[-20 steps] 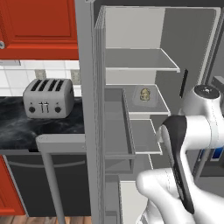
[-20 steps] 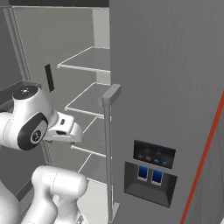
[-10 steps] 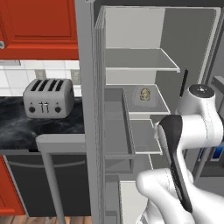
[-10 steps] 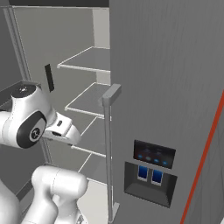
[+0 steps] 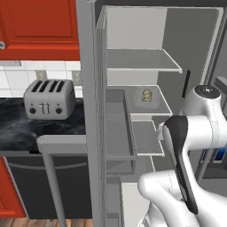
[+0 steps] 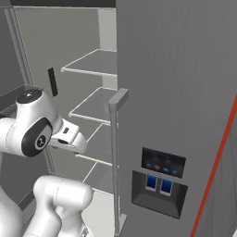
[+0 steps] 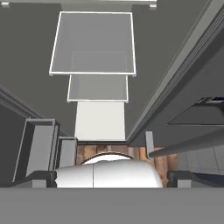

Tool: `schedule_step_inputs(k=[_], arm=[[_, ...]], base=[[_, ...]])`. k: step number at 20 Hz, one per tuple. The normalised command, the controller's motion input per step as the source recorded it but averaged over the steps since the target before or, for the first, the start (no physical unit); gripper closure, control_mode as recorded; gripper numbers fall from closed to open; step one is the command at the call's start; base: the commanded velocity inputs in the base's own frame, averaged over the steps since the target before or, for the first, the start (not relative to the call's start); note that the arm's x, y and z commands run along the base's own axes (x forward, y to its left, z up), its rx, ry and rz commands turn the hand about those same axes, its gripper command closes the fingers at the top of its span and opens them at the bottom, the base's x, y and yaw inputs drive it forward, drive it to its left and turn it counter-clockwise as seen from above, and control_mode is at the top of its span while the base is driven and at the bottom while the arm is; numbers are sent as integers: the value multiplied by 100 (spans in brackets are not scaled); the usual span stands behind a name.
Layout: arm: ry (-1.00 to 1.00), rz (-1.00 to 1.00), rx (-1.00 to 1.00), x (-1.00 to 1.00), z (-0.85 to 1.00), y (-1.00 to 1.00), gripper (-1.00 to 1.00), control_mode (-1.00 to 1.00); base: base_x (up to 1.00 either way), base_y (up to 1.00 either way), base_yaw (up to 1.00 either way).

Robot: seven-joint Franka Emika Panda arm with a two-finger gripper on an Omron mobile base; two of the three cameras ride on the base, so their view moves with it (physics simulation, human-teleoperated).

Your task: Place two dumplings into each of the tupperware containers and then place the containers in the fridge.

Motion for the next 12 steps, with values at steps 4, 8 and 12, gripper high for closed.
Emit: schedule_step_inputs(k=[4, 8, 12], arm=[[0, 0, 0, 0, 0, 0, -100, 100], [0, 0, 0, 0, 0, 0, -100, 100], [0, 0, 0, 0, 0, 0, -100, 100]], base=[[-98, -13, 8], [-100, 4, 15], [-100, 94, 49]])
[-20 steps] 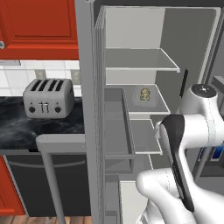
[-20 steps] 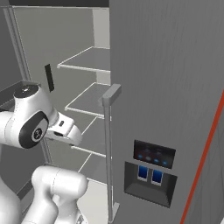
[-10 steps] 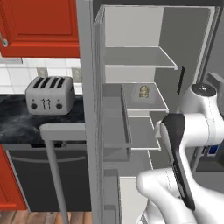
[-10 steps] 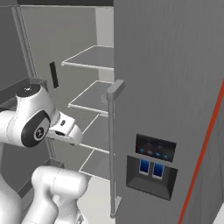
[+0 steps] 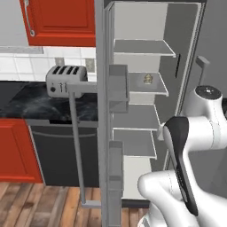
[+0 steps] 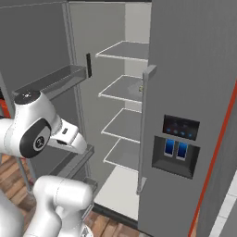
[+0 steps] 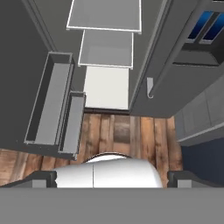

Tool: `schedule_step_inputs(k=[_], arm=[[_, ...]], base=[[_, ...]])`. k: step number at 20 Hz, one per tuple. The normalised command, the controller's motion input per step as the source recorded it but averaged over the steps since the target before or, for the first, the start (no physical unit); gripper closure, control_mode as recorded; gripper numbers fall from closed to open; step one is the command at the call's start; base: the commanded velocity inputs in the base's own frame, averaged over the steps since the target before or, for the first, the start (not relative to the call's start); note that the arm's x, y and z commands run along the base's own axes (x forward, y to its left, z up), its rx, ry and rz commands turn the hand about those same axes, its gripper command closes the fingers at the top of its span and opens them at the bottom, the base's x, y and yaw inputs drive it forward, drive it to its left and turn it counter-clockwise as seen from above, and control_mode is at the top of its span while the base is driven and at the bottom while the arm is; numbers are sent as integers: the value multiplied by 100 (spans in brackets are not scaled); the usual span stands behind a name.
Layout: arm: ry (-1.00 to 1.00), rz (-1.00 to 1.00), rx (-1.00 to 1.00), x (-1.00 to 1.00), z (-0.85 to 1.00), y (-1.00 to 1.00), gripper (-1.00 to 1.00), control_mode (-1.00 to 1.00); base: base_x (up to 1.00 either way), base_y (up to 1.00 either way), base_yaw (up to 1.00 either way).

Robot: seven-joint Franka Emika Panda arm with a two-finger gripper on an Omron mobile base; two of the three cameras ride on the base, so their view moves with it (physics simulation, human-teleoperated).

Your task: Place two dumplings into each of the tupperware containers and then place the containers in the fridge.

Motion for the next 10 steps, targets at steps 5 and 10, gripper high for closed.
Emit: schedule_step_inputs(k=[5, 10], arm=[[0, 0, 0, 0, 0, 0, -100, 100], [0, 0, 0, 0, 0, 0, -100, 100]], base=[[-53, 78, 87], [-52, 31, 6]])
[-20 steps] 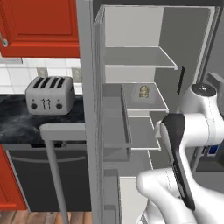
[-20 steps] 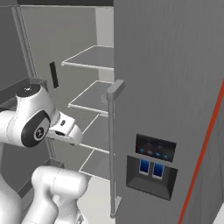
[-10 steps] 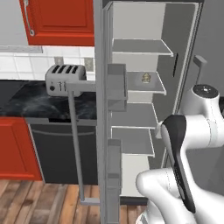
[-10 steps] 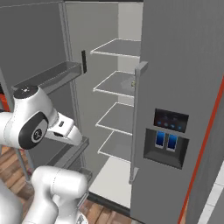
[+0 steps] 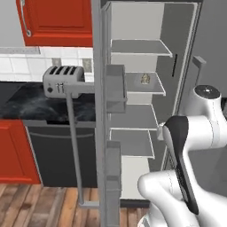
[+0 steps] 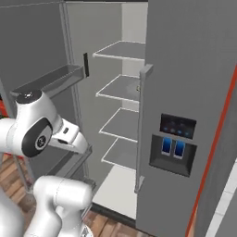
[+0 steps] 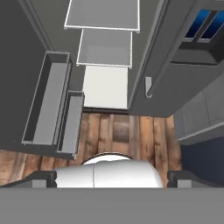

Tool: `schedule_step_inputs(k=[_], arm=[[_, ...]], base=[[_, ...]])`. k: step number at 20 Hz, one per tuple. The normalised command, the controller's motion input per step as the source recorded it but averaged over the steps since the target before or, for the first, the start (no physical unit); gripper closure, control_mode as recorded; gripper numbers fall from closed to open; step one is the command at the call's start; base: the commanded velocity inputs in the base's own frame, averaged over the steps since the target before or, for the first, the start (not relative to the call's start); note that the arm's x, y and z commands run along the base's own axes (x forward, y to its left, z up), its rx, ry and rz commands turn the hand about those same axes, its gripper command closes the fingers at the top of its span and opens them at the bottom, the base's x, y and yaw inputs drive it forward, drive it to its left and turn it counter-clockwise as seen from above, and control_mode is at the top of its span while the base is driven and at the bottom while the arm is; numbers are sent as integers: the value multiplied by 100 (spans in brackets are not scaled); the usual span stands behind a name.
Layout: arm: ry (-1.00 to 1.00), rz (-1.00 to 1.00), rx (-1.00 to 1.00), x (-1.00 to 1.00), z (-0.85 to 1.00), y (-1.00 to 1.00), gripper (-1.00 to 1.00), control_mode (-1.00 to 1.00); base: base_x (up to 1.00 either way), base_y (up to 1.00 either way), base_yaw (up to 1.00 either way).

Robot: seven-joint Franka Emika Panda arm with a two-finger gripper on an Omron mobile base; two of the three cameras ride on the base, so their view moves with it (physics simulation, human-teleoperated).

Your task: Place two dumplings into each of the tupperware containers and then place the containers in the fridge.

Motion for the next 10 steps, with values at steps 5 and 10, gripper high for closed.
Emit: schedule_step_inputs(k=[5, 10], arm=[[0, 0, 0, 0, 0, 0, -100, 100], [0, 0, 0, 0, 0, 0, -100, 100]], base=[[-51, 1, -82], [-92, 53, -51]])
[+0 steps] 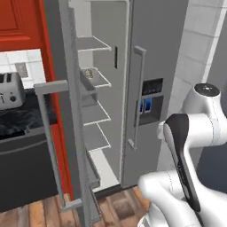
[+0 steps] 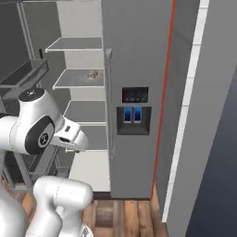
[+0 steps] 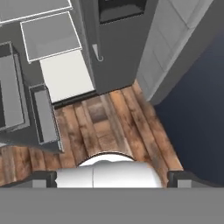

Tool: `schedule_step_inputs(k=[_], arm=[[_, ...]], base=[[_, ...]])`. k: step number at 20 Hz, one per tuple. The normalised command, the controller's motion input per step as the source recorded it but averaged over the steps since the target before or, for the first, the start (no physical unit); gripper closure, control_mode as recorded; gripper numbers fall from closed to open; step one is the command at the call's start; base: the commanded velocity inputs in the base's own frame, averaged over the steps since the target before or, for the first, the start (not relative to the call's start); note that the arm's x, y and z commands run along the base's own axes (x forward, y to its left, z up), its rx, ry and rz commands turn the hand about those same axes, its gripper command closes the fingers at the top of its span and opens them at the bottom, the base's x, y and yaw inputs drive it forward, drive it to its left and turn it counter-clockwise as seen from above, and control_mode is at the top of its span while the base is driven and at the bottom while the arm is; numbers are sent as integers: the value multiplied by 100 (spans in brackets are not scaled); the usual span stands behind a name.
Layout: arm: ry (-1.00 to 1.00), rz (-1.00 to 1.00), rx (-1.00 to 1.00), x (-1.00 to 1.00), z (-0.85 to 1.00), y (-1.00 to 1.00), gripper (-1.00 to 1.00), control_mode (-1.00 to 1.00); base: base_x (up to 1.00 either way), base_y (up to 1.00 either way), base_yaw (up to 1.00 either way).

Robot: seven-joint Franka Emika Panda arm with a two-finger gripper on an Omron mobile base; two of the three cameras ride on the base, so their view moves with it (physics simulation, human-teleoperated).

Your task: Place two dumplings into each of the tupperware containers and then place the containers in the fridge.

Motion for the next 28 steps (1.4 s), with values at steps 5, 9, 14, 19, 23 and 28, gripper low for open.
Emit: schedule_step_inputs(k=[5, 9, 14, 19, 23, 28], arm=[[0, 0, 0, 0, 0, 0, -100, 100], [0, 0, 0, 0, 0, 0, -100, 100], [0, 0, 0, 0, 0, 0, -100, 100], [0, 0, 0, 0, 0, 0, -100, 100], [0, 0, 0, 0, 0, 0, -100, 100], [0, 0, 0, 0, 0, 0, -100, 100]], base=[[-100, 80, 0], [-100, 56, 56], [-59, 53, 91], [-30, 29, 100], [-39, 38, 100], [-38, 32, 100]])
